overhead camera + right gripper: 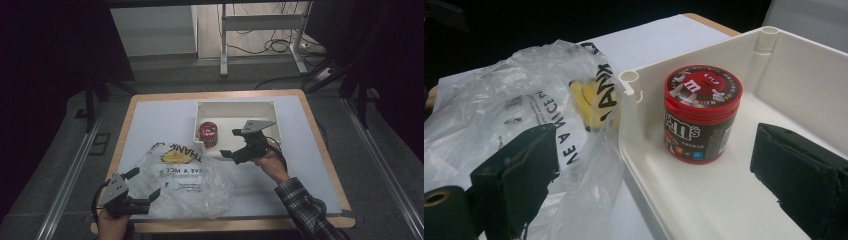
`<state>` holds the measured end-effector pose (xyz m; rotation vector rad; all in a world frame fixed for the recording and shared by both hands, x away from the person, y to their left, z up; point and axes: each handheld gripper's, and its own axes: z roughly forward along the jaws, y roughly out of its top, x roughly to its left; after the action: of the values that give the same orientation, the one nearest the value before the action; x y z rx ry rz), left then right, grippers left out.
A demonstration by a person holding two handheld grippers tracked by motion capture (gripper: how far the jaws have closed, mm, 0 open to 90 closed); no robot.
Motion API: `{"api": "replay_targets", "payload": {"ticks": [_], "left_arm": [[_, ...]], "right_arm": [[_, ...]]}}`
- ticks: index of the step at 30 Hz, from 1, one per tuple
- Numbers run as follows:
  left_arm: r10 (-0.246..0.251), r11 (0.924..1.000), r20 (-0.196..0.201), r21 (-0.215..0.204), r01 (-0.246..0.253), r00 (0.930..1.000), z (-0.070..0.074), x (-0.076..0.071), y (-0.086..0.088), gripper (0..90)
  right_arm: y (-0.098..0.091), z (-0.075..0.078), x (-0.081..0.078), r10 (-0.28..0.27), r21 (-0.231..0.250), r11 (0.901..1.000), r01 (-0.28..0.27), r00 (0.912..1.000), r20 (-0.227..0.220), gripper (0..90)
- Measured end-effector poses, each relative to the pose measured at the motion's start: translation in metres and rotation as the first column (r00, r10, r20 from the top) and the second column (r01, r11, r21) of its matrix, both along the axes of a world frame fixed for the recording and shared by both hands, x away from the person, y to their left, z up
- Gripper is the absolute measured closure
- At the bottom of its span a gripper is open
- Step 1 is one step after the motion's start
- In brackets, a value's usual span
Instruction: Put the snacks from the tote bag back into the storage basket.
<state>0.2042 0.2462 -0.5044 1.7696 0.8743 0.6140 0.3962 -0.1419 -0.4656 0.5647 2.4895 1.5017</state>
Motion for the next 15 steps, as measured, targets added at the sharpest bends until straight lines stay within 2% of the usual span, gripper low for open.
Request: {"api": "replay_targets", "payload": {"ticks": [15], "left_arm": [[0.001,0.9999,0.0,0.012,-0.001,1.0,0.0,0.0,-0.001,1.3]], "right_arm": [[-0.005,0.003,-0.017,0.014,-0.009,0.9999,-0.013,0.9998,0.017,5.6]]}}
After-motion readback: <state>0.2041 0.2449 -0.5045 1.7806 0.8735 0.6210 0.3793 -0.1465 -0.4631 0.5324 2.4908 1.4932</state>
